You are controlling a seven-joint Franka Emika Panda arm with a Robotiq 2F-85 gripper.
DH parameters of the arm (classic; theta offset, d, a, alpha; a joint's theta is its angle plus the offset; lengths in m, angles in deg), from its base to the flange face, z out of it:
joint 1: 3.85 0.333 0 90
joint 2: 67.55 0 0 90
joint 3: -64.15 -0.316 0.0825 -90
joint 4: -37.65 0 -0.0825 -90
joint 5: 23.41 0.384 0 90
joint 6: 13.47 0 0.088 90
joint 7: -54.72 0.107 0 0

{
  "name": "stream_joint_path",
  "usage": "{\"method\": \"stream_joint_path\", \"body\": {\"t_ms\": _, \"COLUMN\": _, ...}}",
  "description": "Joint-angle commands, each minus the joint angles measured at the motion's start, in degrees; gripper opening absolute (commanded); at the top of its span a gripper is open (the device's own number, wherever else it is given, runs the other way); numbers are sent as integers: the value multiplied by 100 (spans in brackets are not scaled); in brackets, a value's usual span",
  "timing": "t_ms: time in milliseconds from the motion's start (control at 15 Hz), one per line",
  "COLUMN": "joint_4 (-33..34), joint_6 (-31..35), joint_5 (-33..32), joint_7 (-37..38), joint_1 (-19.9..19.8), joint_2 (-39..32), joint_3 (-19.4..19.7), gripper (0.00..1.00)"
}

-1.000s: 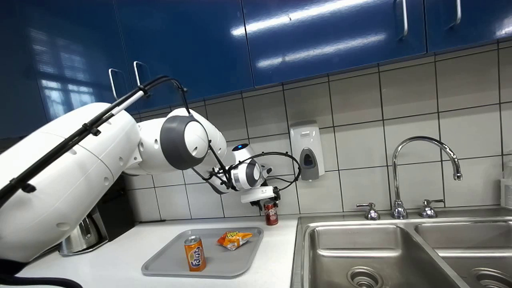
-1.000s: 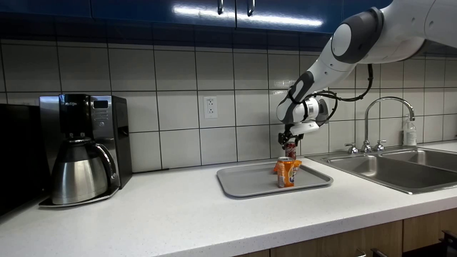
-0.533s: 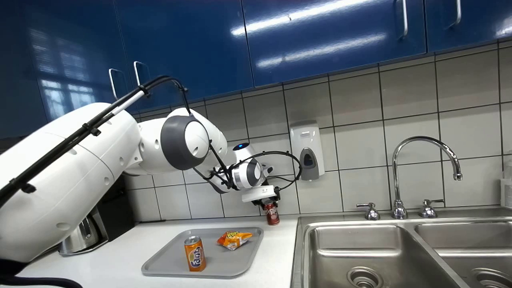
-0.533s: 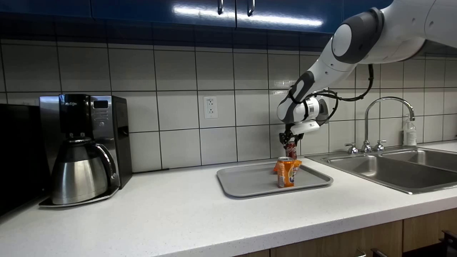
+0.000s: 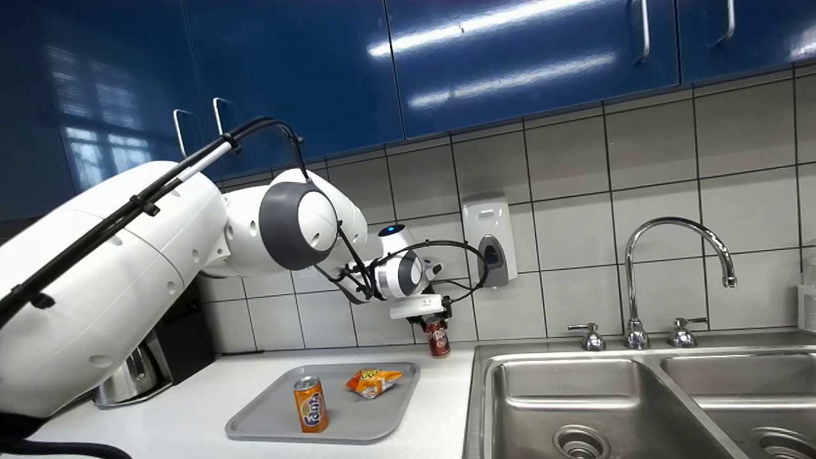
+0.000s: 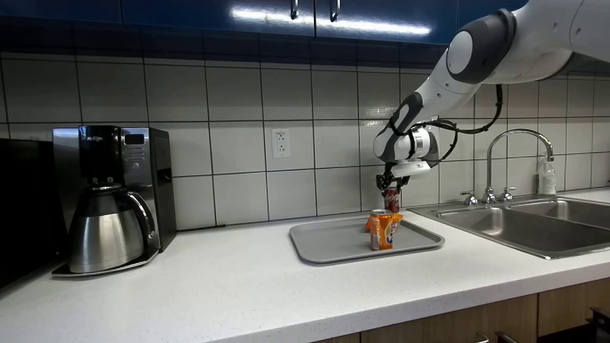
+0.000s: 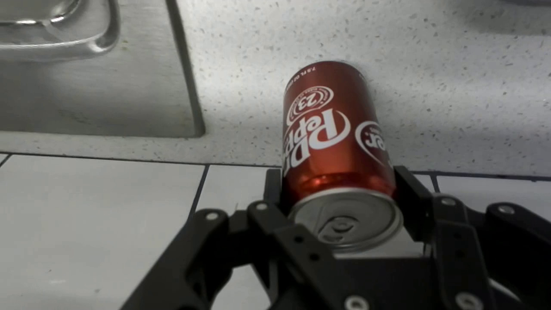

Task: Put the cans on the tray

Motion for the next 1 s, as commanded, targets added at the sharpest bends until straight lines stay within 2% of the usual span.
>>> {"method": "stream_joint_path", "body": {"t_ms": 0, "joint_4": -122, "joint_6": -206, "joint_5": 215, "joint_7": -216, "joint_1": -169, "joint_2": 294, "joint_3": -236, "gripper": 39}}
{"method": "stream_joint_path", "body": {"t_ms": 467, "joint_4": -528, "joint_6": -246, "joint_5": 139, "joint_7": -250, "joint_1": -86, "joint_2": 731, "joint_3": -189, "gripper": 39}}
{"method": "stream_joint_path", "body": {"t_ms": 933, "joint_4": -1508, "joint_6": -86, "joint_5": 162, "joint_7": -340, "joint_1": -106, "joint_2": 1488, "joint_3": -200, "gripper": 39}}
